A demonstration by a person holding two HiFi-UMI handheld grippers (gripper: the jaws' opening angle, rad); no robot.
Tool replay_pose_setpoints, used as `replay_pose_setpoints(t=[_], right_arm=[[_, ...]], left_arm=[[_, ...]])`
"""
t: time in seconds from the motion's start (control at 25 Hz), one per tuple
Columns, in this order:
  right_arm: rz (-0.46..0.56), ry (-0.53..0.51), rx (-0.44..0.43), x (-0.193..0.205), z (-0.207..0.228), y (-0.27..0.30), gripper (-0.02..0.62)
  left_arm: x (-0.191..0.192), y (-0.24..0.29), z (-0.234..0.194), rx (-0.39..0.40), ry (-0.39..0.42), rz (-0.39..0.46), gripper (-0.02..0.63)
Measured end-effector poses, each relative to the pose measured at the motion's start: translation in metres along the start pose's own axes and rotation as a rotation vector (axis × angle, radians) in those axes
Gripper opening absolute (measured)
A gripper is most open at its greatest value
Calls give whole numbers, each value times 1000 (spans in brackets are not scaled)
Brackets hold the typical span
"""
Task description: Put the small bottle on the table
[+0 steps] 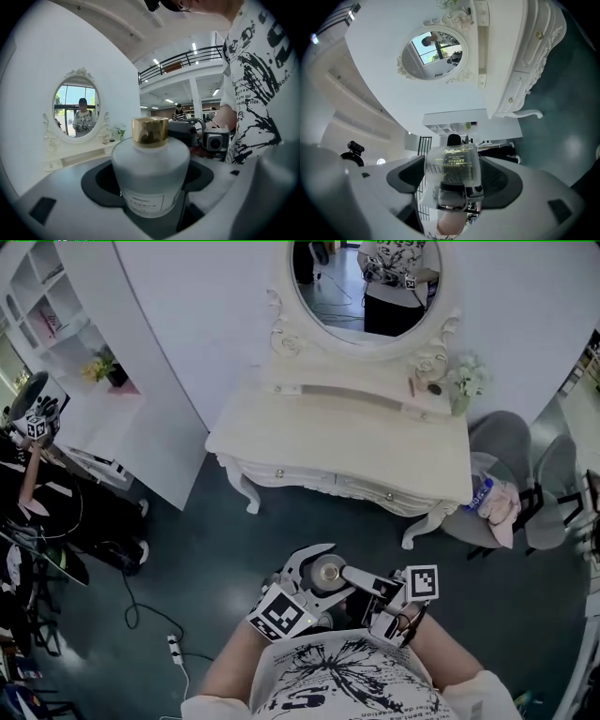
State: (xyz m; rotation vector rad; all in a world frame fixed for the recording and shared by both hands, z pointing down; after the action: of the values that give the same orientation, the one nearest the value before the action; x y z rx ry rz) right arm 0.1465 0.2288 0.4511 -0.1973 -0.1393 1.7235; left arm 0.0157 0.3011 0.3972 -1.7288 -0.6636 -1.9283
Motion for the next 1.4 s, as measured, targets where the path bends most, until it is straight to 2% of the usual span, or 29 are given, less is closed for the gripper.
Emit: replay_pose_setpoints(t=[0.4,0.84,1.16,1.4], right_arm=[[-14,13,16,-61,18,55,374],[-85,7,-7,-199,16,115,374],[-72,4,11,-274,23,125,374],[-16,-4,17,-305,29,137,374]], left_arm=[[16,23,-77,-21,-12,-8,351],[14,110,-188,-73,8,-16,351],[26,169,-237,-59,-6,-18,351],[34,194,-272,12,-12,-9,351]])
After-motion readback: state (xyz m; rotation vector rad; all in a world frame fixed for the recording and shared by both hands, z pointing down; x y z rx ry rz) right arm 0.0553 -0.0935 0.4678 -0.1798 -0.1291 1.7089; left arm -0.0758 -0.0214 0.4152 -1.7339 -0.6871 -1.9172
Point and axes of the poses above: the fingertips, and each gripper's own axes: y forward along the fingers, z to its right, x out of its underside, the point moved 10 cm from there along -y, backward along the fingers, and after that the axes turned 14 degrees about z, right-handed, at the moved point
